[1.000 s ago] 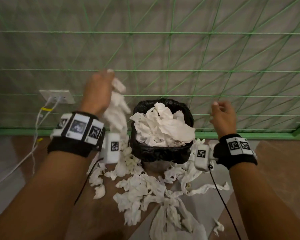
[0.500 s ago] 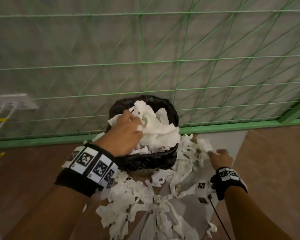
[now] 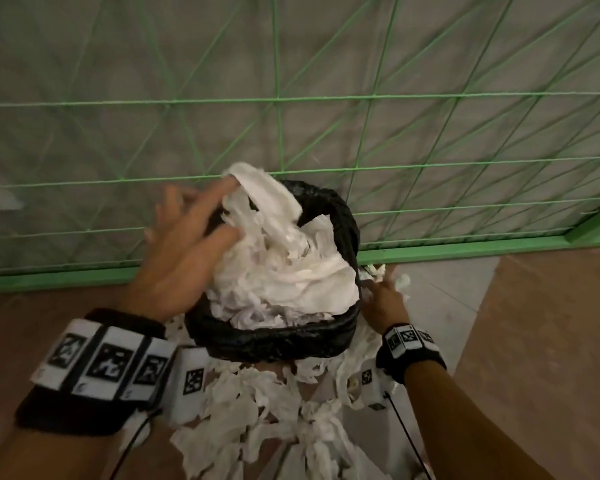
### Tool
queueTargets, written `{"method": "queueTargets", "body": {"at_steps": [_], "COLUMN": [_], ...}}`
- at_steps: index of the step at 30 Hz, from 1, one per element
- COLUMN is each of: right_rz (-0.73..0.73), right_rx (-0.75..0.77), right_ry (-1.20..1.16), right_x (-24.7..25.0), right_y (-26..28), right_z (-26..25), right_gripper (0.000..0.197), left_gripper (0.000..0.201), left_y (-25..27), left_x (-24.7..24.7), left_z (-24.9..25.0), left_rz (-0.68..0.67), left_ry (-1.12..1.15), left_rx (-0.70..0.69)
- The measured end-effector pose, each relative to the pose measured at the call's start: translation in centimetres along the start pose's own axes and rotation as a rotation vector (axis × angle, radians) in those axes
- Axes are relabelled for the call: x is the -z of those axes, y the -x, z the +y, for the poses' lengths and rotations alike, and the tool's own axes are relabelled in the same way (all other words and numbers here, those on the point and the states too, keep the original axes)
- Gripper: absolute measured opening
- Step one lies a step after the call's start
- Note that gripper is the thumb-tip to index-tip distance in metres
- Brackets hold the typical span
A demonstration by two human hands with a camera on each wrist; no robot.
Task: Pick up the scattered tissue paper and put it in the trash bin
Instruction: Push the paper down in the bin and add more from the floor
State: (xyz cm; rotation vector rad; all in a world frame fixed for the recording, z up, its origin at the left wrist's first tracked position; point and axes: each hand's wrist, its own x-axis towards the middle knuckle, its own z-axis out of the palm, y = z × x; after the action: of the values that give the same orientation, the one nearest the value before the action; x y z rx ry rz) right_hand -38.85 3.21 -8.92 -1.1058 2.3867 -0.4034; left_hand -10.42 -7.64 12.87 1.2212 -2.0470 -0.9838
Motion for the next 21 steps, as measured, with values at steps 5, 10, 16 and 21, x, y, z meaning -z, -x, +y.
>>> {"method": "queueTargets", "body": {"at_steps": [5,10,16,21], "right_rz": [0.048,0.148,0.352,0.594], "right_rx": [0.014,-0.090,-0.116,0.039], "right_ry": [0.094,-0.070,-0.273,-0.410], "right_x": [0.5,5.3,11.4,19.0], "right_y": [0.8,1.3,2.4,4.5], "right_z": [0.0,-0.2,-2.2,-7.3], "right_gripper": [0.019,0.014,0.018,0.019], "left_gripper": [0.026,0.015,0.031,0.035], "left_y": [-0.7,0.6,0.6,0.8], "left_x": [3.2,2.0,0.0,-2.9], "left_z": [-3.9,-3.9,-2.1,-1.5], "left_rz": [0.270,0.059,-0.066,-0.436], "left_ry": [0.393,0.325,0.019,-0.397], "left_rx": [0.012,-0.041,-0.160,-0.136]}}
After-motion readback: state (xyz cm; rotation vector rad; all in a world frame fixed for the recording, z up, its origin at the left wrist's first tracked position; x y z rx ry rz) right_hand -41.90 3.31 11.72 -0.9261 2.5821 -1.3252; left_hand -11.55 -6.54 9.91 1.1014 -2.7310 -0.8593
